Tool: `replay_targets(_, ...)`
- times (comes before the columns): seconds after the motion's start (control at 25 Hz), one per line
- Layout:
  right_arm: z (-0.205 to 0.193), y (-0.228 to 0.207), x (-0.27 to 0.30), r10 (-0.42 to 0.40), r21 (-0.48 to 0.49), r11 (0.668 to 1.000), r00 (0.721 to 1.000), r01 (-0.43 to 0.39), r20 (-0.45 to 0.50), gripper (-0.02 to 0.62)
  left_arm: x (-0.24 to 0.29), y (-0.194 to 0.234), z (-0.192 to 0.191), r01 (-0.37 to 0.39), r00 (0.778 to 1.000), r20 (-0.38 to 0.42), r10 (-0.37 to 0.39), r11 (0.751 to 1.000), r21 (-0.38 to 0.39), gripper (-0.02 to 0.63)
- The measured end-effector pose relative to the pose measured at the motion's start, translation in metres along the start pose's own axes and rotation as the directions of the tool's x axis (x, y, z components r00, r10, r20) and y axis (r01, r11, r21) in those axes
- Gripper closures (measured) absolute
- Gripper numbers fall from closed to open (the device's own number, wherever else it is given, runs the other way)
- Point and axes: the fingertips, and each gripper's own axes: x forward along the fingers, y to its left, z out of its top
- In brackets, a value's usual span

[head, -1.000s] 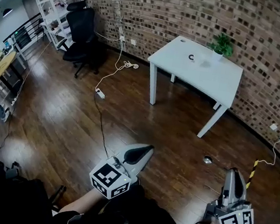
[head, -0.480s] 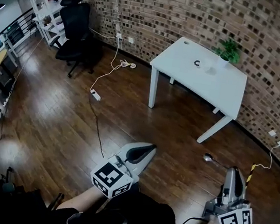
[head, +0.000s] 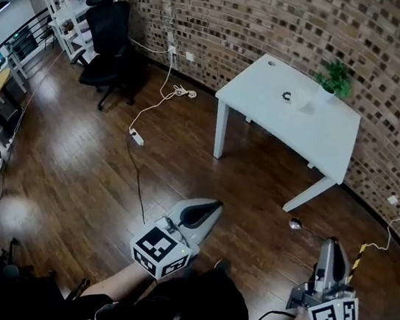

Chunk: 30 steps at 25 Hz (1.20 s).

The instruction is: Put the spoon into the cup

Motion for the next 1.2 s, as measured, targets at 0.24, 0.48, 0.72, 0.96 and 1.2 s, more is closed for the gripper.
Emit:
replay_targets(0.24, 0.012, -0.034, 0.039, 0.040, 0.014, 0.999, 0.999, -0.040, 0.013, 0.551, 0.048, 0.002, 0.022, 0.009, 1.000, 0.014, -0.011, 0.997, 0.073, 0.612)
replay_targets(0.48, 0.024, -0.067, 0.075, 0.067, -0.002, 0.998, 0.998, -0.067, 0.006, 0.551, 0.096, 0.009, 0.034, 0.017, 1.000, 0.013, -0.018, 0.996, 0.085, 0.612)
replay_targets(0.72, 0.017, -0.087, 0.118, 0.053, 0.014, 0.999, 0.999, -0.053, -0.012, 0.551, 0.132, 0.044, 0.038, 0.019, 1.000, 0.013, -0.020, 0.997, 0.069, 0.612)
replay_targets(0.96, 0.018, -0.100, 0.178, 0.007, 0.000, 1.000, 1.000, -0.007, -0.002, 0.551, 0.175, 0.099, 0.052, 0.076, 0.997, 0.021, -0.078, 0.994, 0.083, 0.612)
replay_targets(1.2, 0.022, -0.100, 0.240, -0.046, 0.002, 0.999, 0.999, 0.046, 0.014, 0.551, 0.204, 0.165, 0.071, 0.115, 0.993, 0.029, -0.118, 0.989, 0.091, 0.612)
